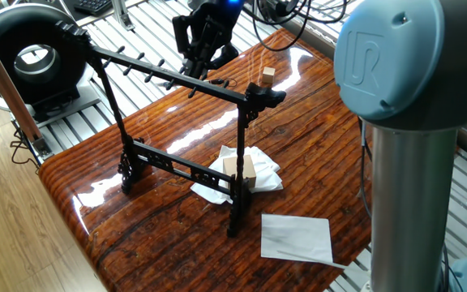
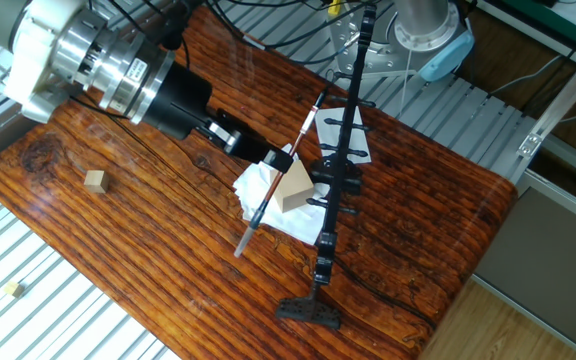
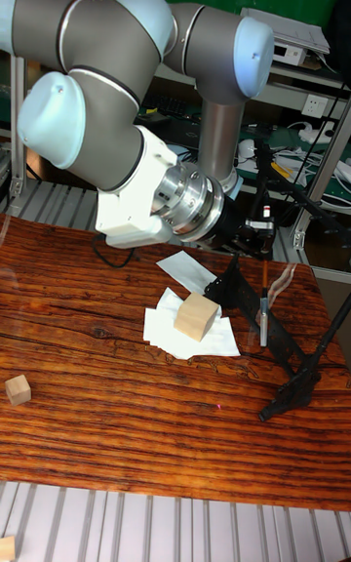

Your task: Place the brush on the pen rack

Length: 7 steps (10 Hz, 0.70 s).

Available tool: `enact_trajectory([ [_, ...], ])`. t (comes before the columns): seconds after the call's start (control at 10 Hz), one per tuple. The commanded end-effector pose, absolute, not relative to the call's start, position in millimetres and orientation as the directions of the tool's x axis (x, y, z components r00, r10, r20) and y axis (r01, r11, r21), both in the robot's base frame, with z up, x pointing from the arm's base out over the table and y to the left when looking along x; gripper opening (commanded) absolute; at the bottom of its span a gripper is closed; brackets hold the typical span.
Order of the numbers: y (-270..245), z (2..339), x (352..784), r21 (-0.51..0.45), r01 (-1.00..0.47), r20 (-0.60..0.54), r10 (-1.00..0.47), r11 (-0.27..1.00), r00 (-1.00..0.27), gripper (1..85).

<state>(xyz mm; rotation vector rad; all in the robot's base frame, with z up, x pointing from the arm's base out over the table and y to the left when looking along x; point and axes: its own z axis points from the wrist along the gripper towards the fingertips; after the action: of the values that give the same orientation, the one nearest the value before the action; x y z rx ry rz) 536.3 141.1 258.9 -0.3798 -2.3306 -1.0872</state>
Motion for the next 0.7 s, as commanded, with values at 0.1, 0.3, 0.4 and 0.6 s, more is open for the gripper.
enact_trajectory([
  [0.1, 142.5, 266.5, 534.8, 0.618, 0.466, 0.578, 0.035, 0.634, -0.815, 1.3],
  [0.3, 142.8, 266.1, 534.6, 0.612, 0.466, 0.578, 0.041, 0.639, -0.815, 1.3],
  [0.4, 142.9, 266.9, 534.3, 0.610, 0.464, 0.577, 0.042, 0.642, -0.816, 1.3],
  [0.6, 143.4, 269.9, 533.3, 0.604, 0.467, 0.578, 0.048, 0.646, -0.814, 1.3],
])
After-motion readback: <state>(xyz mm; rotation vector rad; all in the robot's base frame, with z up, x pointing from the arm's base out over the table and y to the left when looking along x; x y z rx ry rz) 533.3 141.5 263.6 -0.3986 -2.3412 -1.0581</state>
